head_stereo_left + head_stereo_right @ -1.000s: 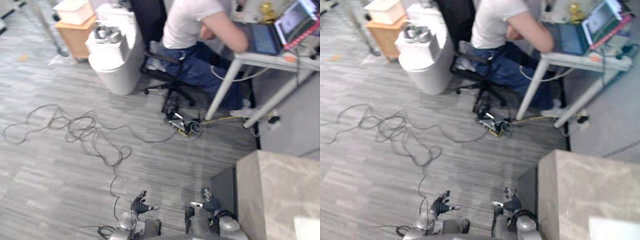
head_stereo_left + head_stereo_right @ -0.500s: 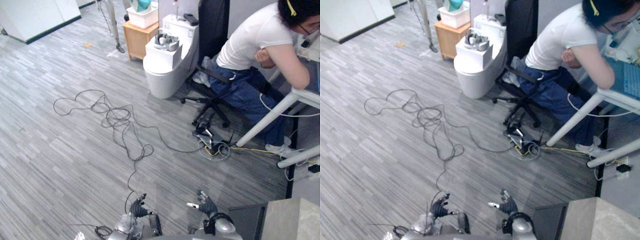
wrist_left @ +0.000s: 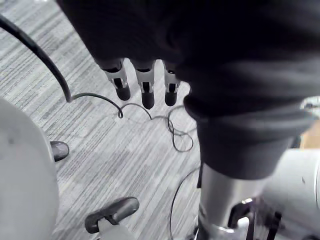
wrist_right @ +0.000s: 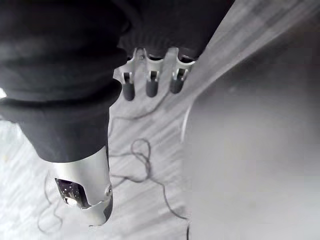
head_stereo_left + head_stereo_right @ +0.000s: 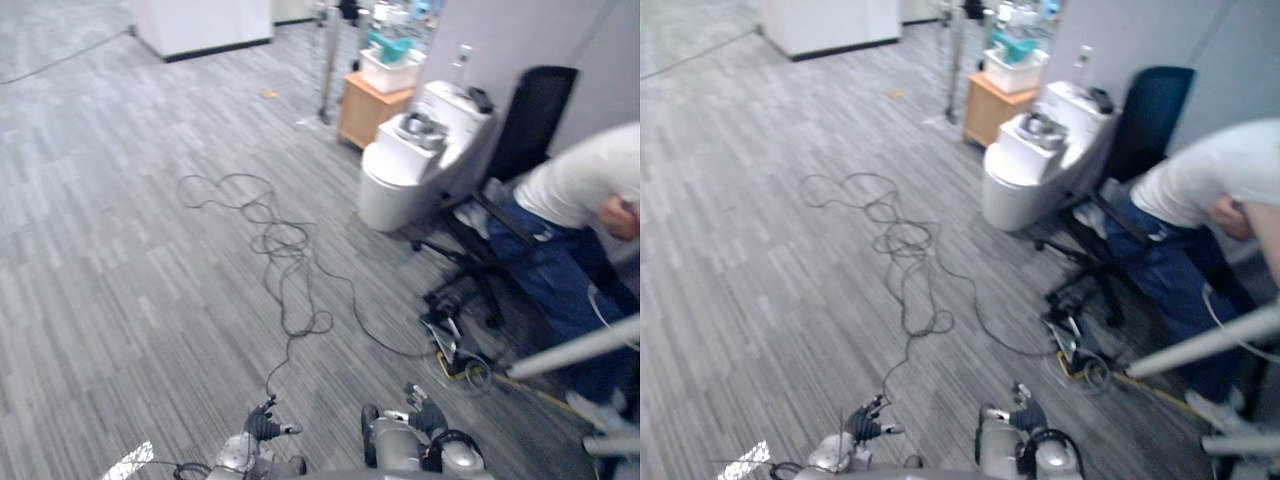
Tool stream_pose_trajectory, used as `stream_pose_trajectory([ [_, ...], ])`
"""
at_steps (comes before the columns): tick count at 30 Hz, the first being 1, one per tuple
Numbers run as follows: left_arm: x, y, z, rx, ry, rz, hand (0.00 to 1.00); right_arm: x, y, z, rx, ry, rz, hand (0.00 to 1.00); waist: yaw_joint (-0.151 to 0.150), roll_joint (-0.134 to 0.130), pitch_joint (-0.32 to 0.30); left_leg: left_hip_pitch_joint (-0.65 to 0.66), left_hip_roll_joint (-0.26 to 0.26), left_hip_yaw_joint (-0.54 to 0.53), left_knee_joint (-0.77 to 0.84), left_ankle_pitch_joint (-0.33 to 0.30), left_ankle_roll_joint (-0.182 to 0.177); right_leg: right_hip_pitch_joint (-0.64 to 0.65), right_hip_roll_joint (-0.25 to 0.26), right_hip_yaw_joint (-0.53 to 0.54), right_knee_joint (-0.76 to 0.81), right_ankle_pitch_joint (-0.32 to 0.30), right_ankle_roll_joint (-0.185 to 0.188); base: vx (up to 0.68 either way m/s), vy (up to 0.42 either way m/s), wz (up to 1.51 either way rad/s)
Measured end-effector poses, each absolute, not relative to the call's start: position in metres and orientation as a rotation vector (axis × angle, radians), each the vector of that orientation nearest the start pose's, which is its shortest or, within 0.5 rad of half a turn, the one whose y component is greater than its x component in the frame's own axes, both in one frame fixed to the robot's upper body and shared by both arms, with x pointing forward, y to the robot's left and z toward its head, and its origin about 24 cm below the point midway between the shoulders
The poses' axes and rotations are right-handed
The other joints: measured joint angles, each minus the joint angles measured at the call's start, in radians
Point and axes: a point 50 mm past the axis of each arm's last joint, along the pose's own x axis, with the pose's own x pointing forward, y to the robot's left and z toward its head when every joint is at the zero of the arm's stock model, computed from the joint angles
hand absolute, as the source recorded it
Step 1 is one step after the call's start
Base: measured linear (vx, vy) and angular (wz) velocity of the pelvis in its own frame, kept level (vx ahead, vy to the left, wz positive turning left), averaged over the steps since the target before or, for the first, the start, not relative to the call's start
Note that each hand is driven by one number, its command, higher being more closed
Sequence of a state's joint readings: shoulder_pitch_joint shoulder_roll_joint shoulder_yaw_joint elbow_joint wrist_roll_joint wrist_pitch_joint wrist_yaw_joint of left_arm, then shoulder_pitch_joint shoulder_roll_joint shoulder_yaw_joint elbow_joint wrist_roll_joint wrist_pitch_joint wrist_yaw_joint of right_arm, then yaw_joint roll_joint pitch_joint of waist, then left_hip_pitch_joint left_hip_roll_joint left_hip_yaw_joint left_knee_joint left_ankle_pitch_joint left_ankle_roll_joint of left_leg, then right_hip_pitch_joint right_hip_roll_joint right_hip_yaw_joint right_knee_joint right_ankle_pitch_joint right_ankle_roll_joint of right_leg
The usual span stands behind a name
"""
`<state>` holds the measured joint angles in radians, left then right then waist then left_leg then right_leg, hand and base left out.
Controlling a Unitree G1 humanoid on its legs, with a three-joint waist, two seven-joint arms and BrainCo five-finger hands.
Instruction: Organize washtable
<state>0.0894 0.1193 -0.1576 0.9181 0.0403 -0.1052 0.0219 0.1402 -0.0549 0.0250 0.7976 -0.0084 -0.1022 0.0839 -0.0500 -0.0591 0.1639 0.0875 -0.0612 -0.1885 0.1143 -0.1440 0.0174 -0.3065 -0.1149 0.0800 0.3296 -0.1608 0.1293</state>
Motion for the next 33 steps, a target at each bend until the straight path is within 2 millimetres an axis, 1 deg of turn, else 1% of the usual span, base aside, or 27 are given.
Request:
stream_pose_trajectory([
  [1, 0.126, 0.175, -0.145, 0.206, 0.905, -0.071, 0.00, 0.131, -0.163, -0.136, -0.016, 0.833, 0.064, 0.00, -0.001, -0.007, 0.001, -0.006, -0.012, -0.062, 0.030, -0.020, -0.019, 0.003, -0.020, 0.004, 0.001, 0.017, -0.013, 0.27, -0.271, 1.53],
  [2, 0.125, 0.178, -0.145, 0.205, 0.906, -0.058, 0.00, 0.130, -0.163, -0.137, -0.013, 0.838, 0.065, 0.00, 0.000, -0.014, -0.002, -0.019, -0.015, -0.094, 0.054, -0.041, -0.046, 0.010, -0.029, -0.009, -0.001, 0.034, -0.035, 0.33, -0.393, 1.81],
  [3, 0.125, 0.185, -0.144, 0.195, 0.904, -0.022, 0.00, 0.128, -0.160, -0.138, -0.005, 0.844, 0.066, 0.00, 0.000, -0.031, -0.010, -0.044, -0.014, -0.103, 0.090, -0.076, -0.055, 0.029, -0.037, -0.039, -0.015, 0.093, -0.059, 0.38, -0.518, 1.50],
  [4, 0.126, 0.188, -0.144, 0.183, 0.909, 0.010, 0.00, 0.132, -0.160, -0.136, -0.006, 0.833, 0.070, 0.00, 0.011, -0.025, -0.001, -0.054, 0.014, -0.096, 0.122, -0.108, -0.057, 0.033, -0.027, -0.079, 0.002, 0.128, -0.054, 0.35, -0.507, 1.23],
  [5, 0.123, 0.184, -0.145, 0.169, 0.912, 0.021, 0.00, 0.138, -0.166, -0.134, -0.021, 0.816, 0.054, 0.00, 0.008, 0.015, 0.002, -0.085, 0.080, 0.007, 0.156, -0.117, -0.082, 0.043, 0.005, -0.116, -0.013, 0.117, -0.085, 0.27, -0.403, 0.69],
  [6, 0.123, 0.181, -0.146, 0.163, 0.912, 0.020, 0.00, 0.141, -0.168, -0.132, -0.026, 0.807, 0.049, 0.00, 0.008, 0.033, 0.005, -0.096, 0.110, 0.069, 0.161, -0.117, -0.082, 0.045, 0.020, -0.135, -0.015, 0.113, -0.093, 0.20, -0.284, 0.49],
  [7, 0.124, 0.179, -0.146, 0.157, 0.912, 0.017, 0.00, 0.142, -0.170, -0.132, -0.031, 0.802, 0.048, 0.00, 0.007, 0.048, 0.009, -0.098, 0.145, 0.153, 0.154, -0.106, -0.099, 0.055, 0.032, -0.160, -0.019, 0.104, -0.109, 0.20, -0.307, 0.55],
  [8, 0.124, 0.177, -0.146, 0.152, 0.913, 0.015, 0.00, 0.142, -0.171, -0.132, -0.033, 0.806, 0.044, 0.00, -0.004, 0.051, 0.011, -0.084, 0.173, 0.244, 0.124, -0.080, -0.143, 0.079, 0.034, -0.194, -0.021, 0.090, -0.130, 0.22, -0.323, 0.82],
  [9, 0.125, 0.173, -0.146, 0.149, 0.909, 0.006, 0.00, 0.139, -0.173, -0.133, -0.032, 0.815, 0.037, 0.00, -0.017, 0.050, 0.012, -0.069, 0.193, 0.323, 0.087, -0.066, -0.166, 0.117, 0.032, -0.232, -0.036, 0.082, -0.143, 0.20, -0.286, 0.84],
  [10, 0.126, 0.171, -0.146, 0.145, 0.907, -0.001, 0.00, 0.139, -0.173, -0.133, -0.033, 0.814, 0.034, 0.00, -0.023, 0.051, 0.013, -0.061, 0.199, 0.357, 0.071, -0.064, -0.169, 0.137, 0.030, -0.251, -0.047, 0.081, -0.144, 0.11, -0.154, 0.85],
  [11, 0.128, 0.164, -0.146, 0.144, 0.899, -0.024, 0.00, 0.139, -0.173, -0.133, -0.033, 0.815, 0.032, 0.00, -0.027, 0.050, 0.014, -0.056, 0.199, 0.408, 0.044, -0.037, -0.157, 0.165, 0.023, -0.284, -0.067, 0.081, -0.145, 0.06, -0.090, 0.83],
  [12, 0.131, 0.158, -0.145, 0.147, 0.893, -0.053, 0.00, 0.138, -0.173, -0.134, -0.033, 0.818, 0.024, 0.00, -0.029, 0.048, 0.014, -0.055, 0.200, 0.458, 0.022, 0.018, -0.140, 0.186, 0.010, -0.316, -0.083, 0.081, -0.143, 0.04, -0.062, 0.84],
  [13, 0.131, 0.155, -0.145, 0.145, 0.890, -0.061, 0.00, 0.138, -0.174, -0.134, -0.034, 0.818, 0.018, 0.00, -0.029, 0.047, 0.014, -0.054, 0.198, 0.480, 0.010, 0.036, -0.138, 0.195, 0.004, -0.329, -0.092, 0.084, -0.139, 0.00, -0.014, 0.86],
  [14, 0.131, 0.153, -0.145, 0.141, 0.891, -0.063, 0.00, 0.137, -0.174, -0.135, -0.035, 0.823, 0.013, 0.00, -0.029, 0.047, 0.014, -0.043, 0.189, 0.507, -0.024, 0.068, -0.124, 0.219, -0.009, -0.360, -0.121, 0.093, -0.125, -0.02, 0.019, 0.64],
  [15, 0.131, 0.153, -0.145, 0.142, 0.892, -0.063, 0.00, 0.136, -0.175, -0.135, -0.034, 0.827, 0.010, 0.00, -0.029, 0.048, 0.014, -0.033, 0.185, 0.515, -0.041, 0.081, -0.116, 0.231, -0.012, -0.368, -0.137, 0.100, -0.119, -0.02, 0.048, 0.64],
  [16, 0.131, 0.156, -0.145, 0.144, 0.892, -0.055, 0.00, 0.134, -0.175, -0.137, -0.028, 0.838, 0.001, 0.00, -0.023, 0.050, 0.014, -0.017, 0.179, 0.517, -0.068, 0.096, -0.100, 0.266, -0.011, -0.386, -0.184, 0.122, -0.112, -0.03, 0.067, 0.40],
  [17, 0.130, 0.160, -0.146, 0.150, 0.897, -0.044, 0.00, 0.133, -0.176, -0.138, -0.027, 0.845, -0.002, 0.00, -0.020, 0.049, 0.013, -0.005, 0.170, 0.505, -0.080, 0.101, -0.100, 0.298, -0.010, -0.395, -0.227, 0.143, -0.102, -0.03, 0.070, 0.32],
  [18, 0.128, 0.161, -0.146, 0.149, 0.903, -0.040, 0.00, 0.132, -0.175, -0.138, -0.024, 0.847, -0.002, 0.00, -0.020, 0.049, 0.013, -0.005, 0.166, 0.502, -0.085, 0.102, -0.099, 0.310, -0.010, -0.397, -0.242, 0.151, -0.099, -0.04, 0.070, 0.15],
  [19, 0.125, 0.164, -0.148, 0.149, 0.914, -0.027, 0.00, 0.132, -0.174, -0.138, -0.027, 0.849, 0.001, 0.00, -0.020, 0.049, 0.010, 0.003, 0.159, 0.501, -0.097, 0.107, -0.092, 0.324, -0.012, -0.398, -0.263, 0.163, -0.094, -0.03, 0.068, 0.06],
  [20, 0.122, 0.170, -0.149, 0.148, 0.928, -0.005, 0.00, 0.132, -0.173, -0.138, -0.028, 0.850, 0.002, 0.00, -0.022, 0.048, 0.007, 0.008, 0.150, 0.495, -0.116, 0.117, -0.082, 0.325, -0.015, -0.398, -0.272, 0.170, -0.089, -0.03, 0.067, 0.03],
  [23, 0.113, 0.181, -0.152, 0.139, 0.971, 0.045, 0.00, 0.131, -0.171, -0.140, -0.041, 0.862, 0.015, 0.00, -0.021, 0.043, 0.005, 0.031, 0.138, 0.493, -0.155, 0.136, -0.076, 0.342, -0.017, -0.403, -0.291, 0.180, -0.082, -0.02, 0.044, 0.06],
  [26, 0.110, 0.183, -0.153, 0.134, 0.982, 0.061, 0.00, 0.129, -0.170, -0.143, -0.052, 0.883, 0.029, 0.00, -0.016, 0.036, -0.002, 0.054, 0.132, 0.491, -0.178, 0.143, -0.074, 0.359, -0.011, -0.405, -0.298, 0.181, -0.079, -0.01, 0.005, 0.04],
  [31, 0.105, 0.189, -0.155, 0.116, 1.006, 0.099, 0.00, 0.128, -0.166, -0.146, -0.055, 0.908, 0.042, 0.00, -0.017, 0.023, -0.019, 0.074, 0.124, 0.491, -0.200, 0.147, -0.069, 0.366, -0.009, -0.394, -0.305, 0.185, -0.076, 0.00, 0.002, -0.06],
  [33, 0.104, 0.191, -0.156, 0.109, 1.010, 0.115, 0.00, 0.126, -0.165, -0.148, -0.053, 0.919, 0.045, 0.00, -0.016, 0.017, -0.023, 0.091, 0.116, 0.490, -0.206, 0.148, -0.067, 0.391, -0.007, -0.395, -0.328, 0.193, -0.075, 0.00, 0.000, 0.00],
])
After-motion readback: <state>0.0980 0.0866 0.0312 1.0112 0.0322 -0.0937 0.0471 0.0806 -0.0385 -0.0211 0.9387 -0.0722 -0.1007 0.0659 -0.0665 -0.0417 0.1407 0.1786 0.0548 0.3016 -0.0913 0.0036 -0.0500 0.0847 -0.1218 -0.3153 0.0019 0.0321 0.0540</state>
